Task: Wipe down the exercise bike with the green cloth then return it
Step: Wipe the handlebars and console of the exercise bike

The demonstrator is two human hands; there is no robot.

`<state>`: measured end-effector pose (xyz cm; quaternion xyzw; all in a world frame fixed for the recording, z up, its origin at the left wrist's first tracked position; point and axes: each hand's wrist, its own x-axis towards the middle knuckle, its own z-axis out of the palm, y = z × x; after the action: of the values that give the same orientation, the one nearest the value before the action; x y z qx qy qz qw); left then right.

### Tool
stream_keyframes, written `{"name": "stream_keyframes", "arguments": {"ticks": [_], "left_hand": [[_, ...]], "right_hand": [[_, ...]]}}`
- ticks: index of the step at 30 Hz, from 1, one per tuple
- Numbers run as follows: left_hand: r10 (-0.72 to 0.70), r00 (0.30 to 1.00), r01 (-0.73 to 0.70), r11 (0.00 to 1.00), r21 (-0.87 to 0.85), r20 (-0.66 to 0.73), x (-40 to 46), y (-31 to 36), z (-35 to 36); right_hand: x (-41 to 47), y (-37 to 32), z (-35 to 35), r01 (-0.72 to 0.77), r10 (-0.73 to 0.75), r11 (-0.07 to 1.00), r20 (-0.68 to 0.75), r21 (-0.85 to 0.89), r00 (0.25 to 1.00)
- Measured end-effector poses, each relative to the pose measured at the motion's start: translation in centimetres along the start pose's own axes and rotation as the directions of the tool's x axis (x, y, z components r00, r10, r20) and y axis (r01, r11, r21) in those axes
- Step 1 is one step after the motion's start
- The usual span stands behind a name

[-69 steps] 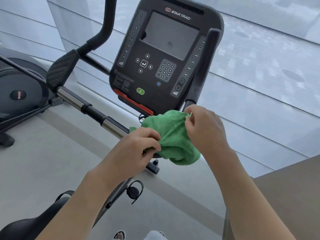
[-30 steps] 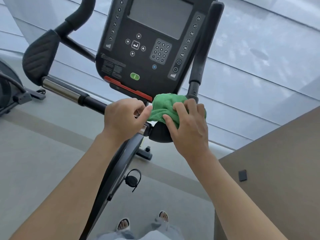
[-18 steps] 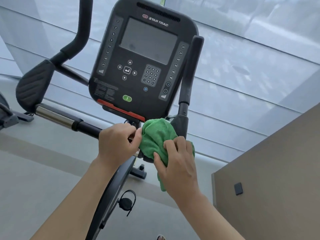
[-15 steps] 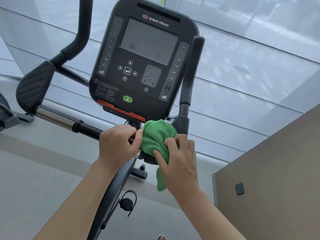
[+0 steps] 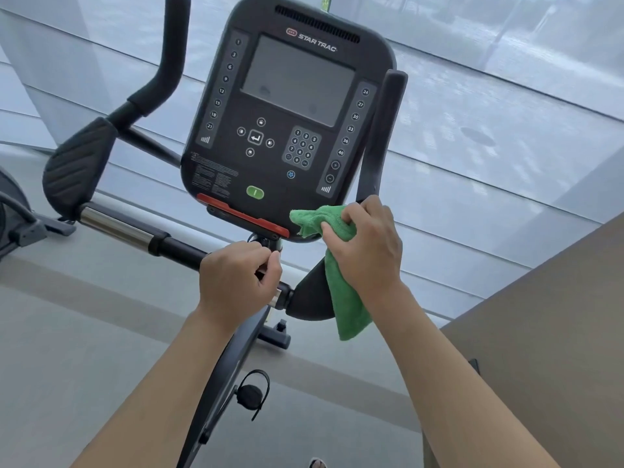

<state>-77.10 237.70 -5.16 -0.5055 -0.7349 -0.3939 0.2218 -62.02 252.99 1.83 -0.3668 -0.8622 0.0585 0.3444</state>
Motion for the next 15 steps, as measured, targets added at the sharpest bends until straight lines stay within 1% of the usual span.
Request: {"name": "stream_keyframes", "arguments": {"ticks": [6,11,15], "left_hand": [[0.003,1.000,-0.003,1.000,-0.011,-0.004,0.0,0.1,-0.2],[-0.002,0.998,0.000,0.999,-0.032,-0.062,0.0,0.0,-0.1],[0.012,0.996,-0.015,0.999,-0.041,-0.086,-0.1,-0.1,0.1]], "right_hand": [[-3.6,-0.6,-0.9,0.061,-0.062,0.996,-0.008,-0.072,0.998],[-8.7,-0.8,-1.4,0.081,-0.081,0.997,-0.010,-0.017,0.997],[-9.2,-0.9,-1.4,0.077,-0.077,0.997,-0.014,0.032,0.997]]}}
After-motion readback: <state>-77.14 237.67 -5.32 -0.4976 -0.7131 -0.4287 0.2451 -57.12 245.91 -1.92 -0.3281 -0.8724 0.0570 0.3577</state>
